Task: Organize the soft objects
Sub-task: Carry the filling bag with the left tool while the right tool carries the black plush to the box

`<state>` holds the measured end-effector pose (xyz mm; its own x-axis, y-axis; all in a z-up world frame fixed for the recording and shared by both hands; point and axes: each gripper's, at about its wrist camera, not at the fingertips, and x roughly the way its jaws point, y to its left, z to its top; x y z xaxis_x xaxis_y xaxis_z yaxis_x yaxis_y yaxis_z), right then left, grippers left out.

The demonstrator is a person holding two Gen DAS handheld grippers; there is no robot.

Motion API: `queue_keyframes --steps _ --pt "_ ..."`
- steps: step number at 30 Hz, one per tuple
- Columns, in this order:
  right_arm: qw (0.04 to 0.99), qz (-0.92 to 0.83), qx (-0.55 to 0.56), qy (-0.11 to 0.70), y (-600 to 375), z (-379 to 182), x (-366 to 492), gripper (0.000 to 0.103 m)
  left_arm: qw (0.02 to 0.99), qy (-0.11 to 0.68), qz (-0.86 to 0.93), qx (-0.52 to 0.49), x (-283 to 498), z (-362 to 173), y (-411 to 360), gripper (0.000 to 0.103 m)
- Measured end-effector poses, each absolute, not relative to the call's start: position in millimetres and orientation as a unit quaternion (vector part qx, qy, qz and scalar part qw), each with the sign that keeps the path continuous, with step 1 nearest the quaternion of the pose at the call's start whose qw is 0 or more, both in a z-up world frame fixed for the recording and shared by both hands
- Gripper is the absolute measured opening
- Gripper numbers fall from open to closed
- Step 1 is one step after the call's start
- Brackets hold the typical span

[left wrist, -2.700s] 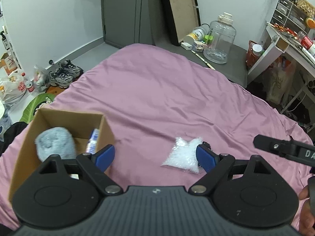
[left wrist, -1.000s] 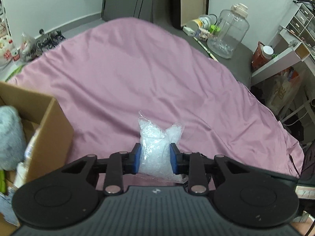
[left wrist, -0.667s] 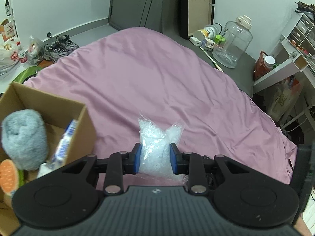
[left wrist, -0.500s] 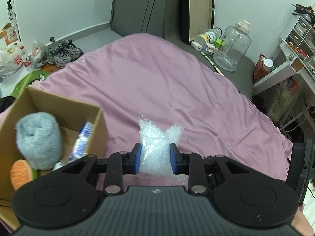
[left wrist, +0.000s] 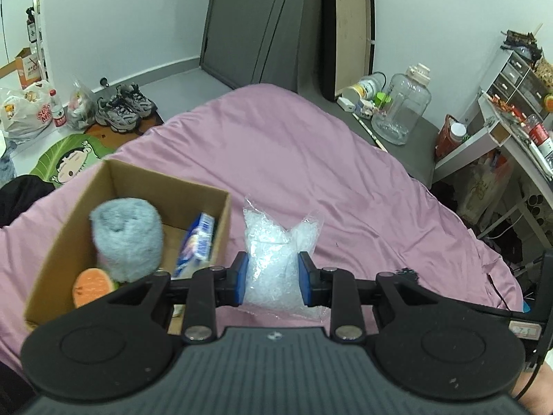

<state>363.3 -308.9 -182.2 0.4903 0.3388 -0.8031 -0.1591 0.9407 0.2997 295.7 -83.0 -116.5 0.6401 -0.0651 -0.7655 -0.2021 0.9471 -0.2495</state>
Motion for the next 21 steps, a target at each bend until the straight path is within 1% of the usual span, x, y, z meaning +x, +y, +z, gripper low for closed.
queue_keyframes --steps 7,21 --pt "0.877 0.155 0.068 0.449 -292 -146 343 0.039 0.897 0.405 0.053 -0.166 271 -99 -45 0.029" --pt "0.893 0.165 0.032 0.418 -249 -110 316 0.039 0.897 0.401 0.061 -0.177 244 -91 13 0.029"
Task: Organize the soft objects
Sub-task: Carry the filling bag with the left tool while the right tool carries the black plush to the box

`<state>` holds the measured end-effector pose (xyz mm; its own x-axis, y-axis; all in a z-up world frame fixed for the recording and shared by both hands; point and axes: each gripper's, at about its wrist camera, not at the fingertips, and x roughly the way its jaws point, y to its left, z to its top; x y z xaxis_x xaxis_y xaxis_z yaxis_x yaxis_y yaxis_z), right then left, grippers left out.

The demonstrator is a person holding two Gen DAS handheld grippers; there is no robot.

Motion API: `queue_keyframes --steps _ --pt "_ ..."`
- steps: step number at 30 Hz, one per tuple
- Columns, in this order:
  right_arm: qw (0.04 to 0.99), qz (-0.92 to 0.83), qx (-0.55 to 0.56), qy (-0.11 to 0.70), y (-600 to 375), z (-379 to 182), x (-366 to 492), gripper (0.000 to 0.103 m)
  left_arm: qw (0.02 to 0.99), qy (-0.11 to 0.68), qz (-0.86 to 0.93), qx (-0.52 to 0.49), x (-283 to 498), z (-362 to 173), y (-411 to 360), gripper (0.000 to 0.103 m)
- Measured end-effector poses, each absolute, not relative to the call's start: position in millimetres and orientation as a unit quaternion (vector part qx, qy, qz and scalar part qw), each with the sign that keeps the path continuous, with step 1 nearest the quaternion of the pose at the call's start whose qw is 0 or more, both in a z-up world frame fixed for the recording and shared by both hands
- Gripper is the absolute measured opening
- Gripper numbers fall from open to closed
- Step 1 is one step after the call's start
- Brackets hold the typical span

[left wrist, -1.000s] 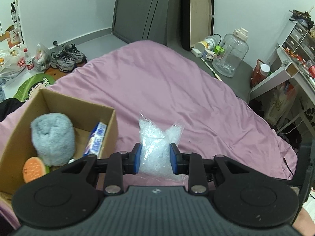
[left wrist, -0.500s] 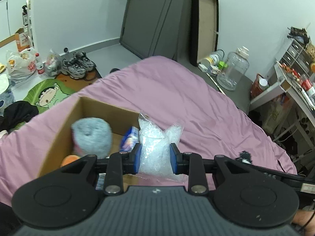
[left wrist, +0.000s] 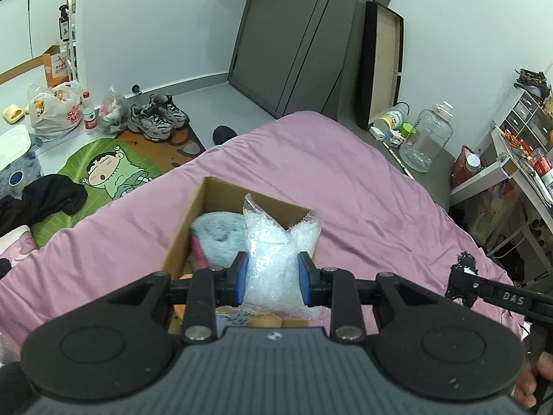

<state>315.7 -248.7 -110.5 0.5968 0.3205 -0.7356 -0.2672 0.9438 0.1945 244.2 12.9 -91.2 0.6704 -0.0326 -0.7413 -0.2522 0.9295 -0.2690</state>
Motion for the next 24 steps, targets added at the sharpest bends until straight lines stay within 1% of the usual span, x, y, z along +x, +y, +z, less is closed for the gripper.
queue_keyframes --steps 12,24 --pt "0.889 0.205 0.015 0.41 -197 -89 298 0.039 0.892 0.405 0.055 -0.19 237 -97 55 0.029" --pt "0.864 0.257 0.019 0.432 -148 -102 296 0.039 0.885 0.413 0.048 -0.208 238 -108 83 0.029"
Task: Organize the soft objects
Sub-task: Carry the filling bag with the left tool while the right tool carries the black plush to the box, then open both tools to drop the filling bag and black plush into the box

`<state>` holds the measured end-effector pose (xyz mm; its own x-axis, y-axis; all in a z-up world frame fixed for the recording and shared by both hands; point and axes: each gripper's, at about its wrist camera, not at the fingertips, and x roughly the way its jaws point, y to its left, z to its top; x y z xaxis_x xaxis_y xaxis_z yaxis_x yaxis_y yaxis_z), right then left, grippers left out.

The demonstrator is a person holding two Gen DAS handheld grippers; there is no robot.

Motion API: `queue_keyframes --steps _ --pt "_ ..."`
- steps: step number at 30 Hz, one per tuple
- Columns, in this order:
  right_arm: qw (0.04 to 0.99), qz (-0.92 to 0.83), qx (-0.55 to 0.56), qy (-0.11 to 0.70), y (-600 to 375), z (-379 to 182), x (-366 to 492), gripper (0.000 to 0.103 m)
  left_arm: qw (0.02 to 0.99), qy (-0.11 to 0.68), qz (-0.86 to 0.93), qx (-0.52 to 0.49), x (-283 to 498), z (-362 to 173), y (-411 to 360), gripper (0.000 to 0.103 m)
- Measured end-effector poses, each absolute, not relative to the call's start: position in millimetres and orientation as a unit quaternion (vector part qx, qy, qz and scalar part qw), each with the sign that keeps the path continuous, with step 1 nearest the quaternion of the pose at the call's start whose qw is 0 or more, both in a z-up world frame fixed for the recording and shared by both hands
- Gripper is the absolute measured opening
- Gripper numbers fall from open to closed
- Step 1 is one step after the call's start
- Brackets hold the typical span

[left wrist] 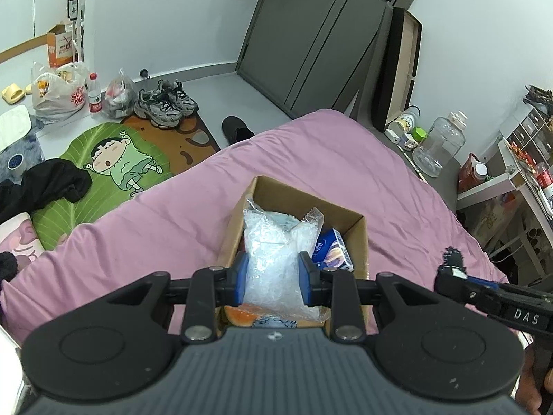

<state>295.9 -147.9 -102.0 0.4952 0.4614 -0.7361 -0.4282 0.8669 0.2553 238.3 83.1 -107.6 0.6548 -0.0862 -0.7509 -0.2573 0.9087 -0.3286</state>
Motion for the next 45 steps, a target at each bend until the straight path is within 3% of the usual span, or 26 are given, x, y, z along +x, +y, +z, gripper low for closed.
queue_keyframes --steps 14,17,20,36,45 --pt "0.837 0.303 0.016 0.455 -104 -114 296 0.04 0.876 0.427 0.045 -0.218 250 -124 101 0.029" --pt "0.832 0.309 0.003 0.46 -94 -117 294 0.045 0.875 0.43 0.046 -0.219 252 -128 103 0.029" --pt "0.827 0.306 0.003 0.471 -92 -121 296 0.059 0.873 0.433 0.046 -0.221 254 -130 103 0.029" --pt "0.855 0.264 -0.001 0.446 -118 -100 295 0.069 0.881 0.429 0.012 -0.2 253 -117 66 0.029" --pt "0.868 0.256 0.018 0.426 -145 -89 289 0.07 0.89 0.418 0.013 -0.181 245 -98 47 0.032"
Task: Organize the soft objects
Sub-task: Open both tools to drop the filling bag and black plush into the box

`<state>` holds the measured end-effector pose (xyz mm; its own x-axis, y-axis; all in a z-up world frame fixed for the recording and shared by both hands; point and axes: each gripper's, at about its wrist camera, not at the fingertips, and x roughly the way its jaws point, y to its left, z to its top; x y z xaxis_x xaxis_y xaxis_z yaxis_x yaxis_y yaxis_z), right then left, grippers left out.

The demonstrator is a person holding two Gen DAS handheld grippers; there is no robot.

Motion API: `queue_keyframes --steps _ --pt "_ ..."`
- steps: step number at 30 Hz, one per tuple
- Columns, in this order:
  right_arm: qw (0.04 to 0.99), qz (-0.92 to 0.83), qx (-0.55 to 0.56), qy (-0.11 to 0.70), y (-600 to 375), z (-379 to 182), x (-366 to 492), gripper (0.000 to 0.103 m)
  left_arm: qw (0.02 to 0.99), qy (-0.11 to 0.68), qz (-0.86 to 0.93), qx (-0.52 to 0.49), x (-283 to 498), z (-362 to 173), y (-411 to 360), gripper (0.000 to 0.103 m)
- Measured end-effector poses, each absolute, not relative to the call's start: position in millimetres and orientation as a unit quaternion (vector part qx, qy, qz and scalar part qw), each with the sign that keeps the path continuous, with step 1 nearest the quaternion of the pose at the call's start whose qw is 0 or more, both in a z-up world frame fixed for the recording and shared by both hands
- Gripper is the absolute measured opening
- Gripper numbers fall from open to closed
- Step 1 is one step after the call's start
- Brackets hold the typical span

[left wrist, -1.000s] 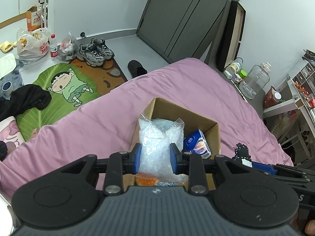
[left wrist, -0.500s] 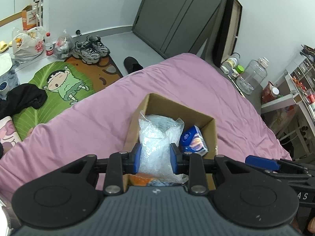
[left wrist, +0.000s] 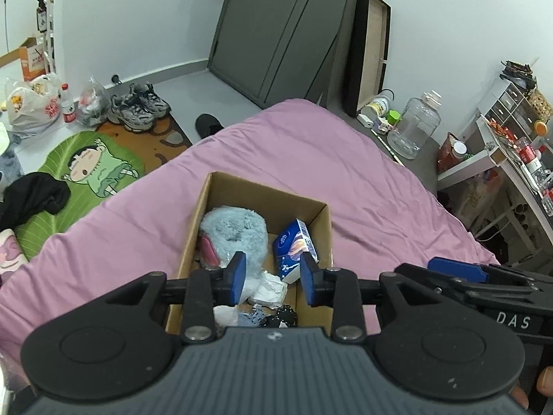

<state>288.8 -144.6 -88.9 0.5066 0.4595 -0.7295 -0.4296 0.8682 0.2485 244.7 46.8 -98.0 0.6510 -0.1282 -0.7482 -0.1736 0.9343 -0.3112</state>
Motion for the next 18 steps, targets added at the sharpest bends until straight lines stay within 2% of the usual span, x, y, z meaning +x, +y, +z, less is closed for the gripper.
queue_keyframes --steps 6,8,11,14,18 --pt "0.872 0.255 0.02 0.418 -154 -84 279 0.08 0.888 0.428 0.049 -0.163 237 -84 41 0.043" --pt "0.873 0.256 0.026 0.415 -159 -80 275 0.086 0.889 0.428 0.053 -0.153 232 -77 38 0.057" --pt "0.876 0.252 0.031 0.411 -166 -78 270 0.093 0.893 0.426 0.06 -0.135 224 -69 31 0.072" --pt "0.878 0.243 0.033 0.411 -172 -77 266 0.097 0.894 0.426 0.063 -0.126 215 -62 26 0.077" --pt "0.888 0.227 0.035 0.398 -181 -67 255 0.103 0.898 0.423 0.063 -0.105 204 -49 18 0.078"
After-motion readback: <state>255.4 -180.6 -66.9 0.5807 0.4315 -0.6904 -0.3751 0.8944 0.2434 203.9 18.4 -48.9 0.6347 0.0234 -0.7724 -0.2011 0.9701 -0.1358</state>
